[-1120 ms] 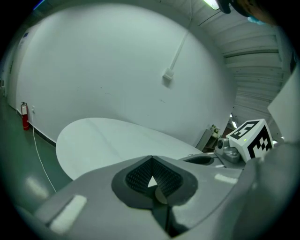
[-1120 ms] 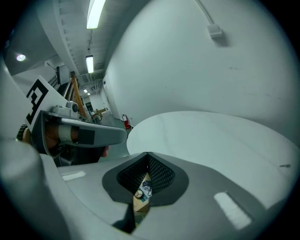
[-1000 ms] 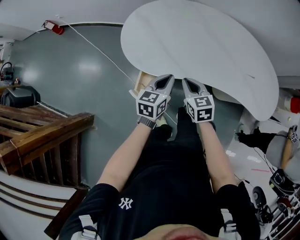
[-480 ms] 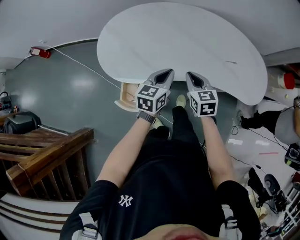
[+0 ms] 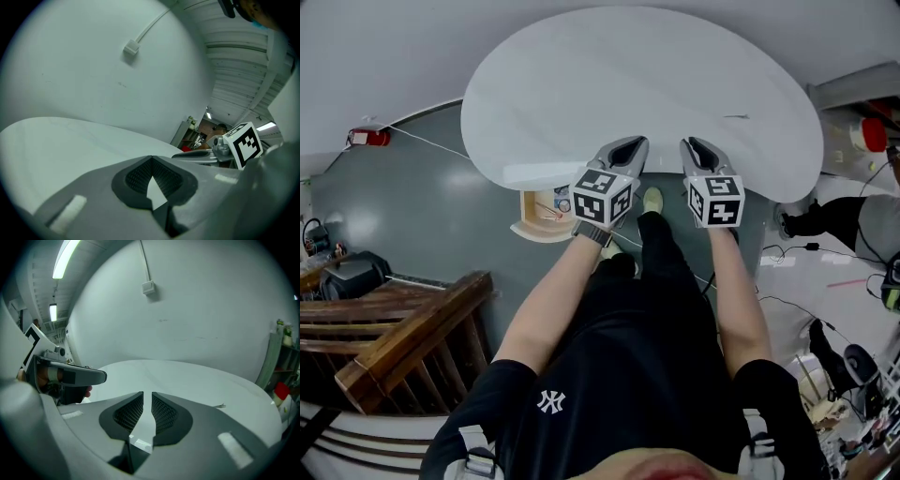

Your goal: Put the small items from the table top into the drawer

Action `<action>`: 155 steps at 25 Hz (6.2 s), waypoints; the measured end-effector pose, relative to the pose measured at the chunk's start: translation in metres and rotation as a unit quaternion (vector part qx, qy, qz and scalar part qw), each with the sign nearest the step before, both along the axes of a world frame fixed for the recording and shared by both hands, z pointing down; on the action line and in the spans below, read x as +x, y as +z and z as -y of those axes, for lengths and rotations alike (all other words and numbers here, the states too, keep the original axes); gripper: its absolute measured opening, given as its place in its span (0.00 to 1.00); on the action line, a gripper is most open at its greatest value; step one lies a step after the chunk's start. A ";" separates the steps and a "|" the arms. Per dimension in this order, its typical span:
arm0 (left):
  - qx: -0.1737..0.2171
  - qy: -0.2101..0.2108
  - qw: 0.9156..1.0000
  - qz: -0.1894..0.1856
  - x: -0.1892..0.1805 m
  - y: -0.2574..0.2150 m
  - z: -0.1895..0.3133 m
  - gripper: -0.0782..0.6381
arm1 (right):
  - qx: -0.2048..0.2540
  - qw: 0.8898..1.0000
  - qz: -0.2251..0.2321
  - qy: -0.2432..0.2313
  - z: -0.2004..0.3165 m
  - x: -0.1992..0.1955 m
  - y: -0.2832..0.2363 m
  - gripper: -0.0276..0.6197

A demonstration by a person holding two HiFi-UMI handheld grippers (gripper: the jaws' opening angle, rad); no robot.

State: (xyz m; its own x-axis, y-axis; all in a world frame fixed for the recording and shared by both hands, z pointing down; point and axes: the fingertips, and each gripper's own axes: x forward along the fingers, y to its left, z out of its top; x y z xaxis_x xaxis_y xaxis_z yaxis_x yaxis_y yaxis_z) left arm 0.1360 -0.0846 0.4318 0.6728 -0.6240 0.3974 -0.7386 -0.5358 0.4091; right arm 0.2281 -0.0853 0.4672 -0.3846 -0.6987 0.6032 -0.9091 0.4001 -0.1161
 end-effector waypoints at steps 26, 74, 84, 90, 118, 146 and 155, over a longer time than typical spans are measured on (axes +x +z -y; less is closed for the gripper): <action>-0.056 0.080 0.995 0.032 0.123 0.066 0.078 0.11 | -0.074 0.989 -0.117 0.046 0.085 0.206 0.115 0.27; -0.050 0.046 0.998 0.018 0.083 0.067 0.048 0.11 | -0.050 0.996 -0.048 -0.049 0.063 0.077 0.081 0.08; -0.043 -0.004 0.999 0.026 0.004 0.060 0.000 0.11 | -0.031 0.993 -0.029 -0.107 0.025 -0.016 0.063 0.08; -0.041 -0.044 0.998 0.029 -0.046 0.058 -0.032 0.11 | -0.028 0.988 -0.021 -0.147 -0.007 -0.073 0.059 0.08; -0.065 -0.236 0.969 0.037 -0.255 0.089 -0.196 0.11 | -0.082 0.936 -0.039 -0.340 -0.188 -0.295 0.127 0.09; -0.072 -0.261 0.962 0.032 -0.295 0.126 -0.176 0.11 | -0.163 0.902 -0.129 -0.379 -0.181 -0.327 0.227 0.15; -0.059 -0.242 0.968 0.026 -0.287 0.092 -0.168 0.11 | -0.108 0.922 -0.078 -0.365 -0.172 -0.336 0.142 0.08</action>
State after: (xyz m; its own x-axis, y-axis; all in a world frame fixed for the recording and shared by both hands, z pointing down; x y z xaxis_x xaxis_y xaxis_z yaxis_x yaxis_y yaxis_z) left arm -0.1513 0.0830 0.5235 0.2901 -0.8091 0.5111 -0.9129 -0.0736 0.4016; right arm -0.1075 0.0868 0.6090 -0.6015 -0.1460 0.7854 -0.4199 0.8941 -0.1554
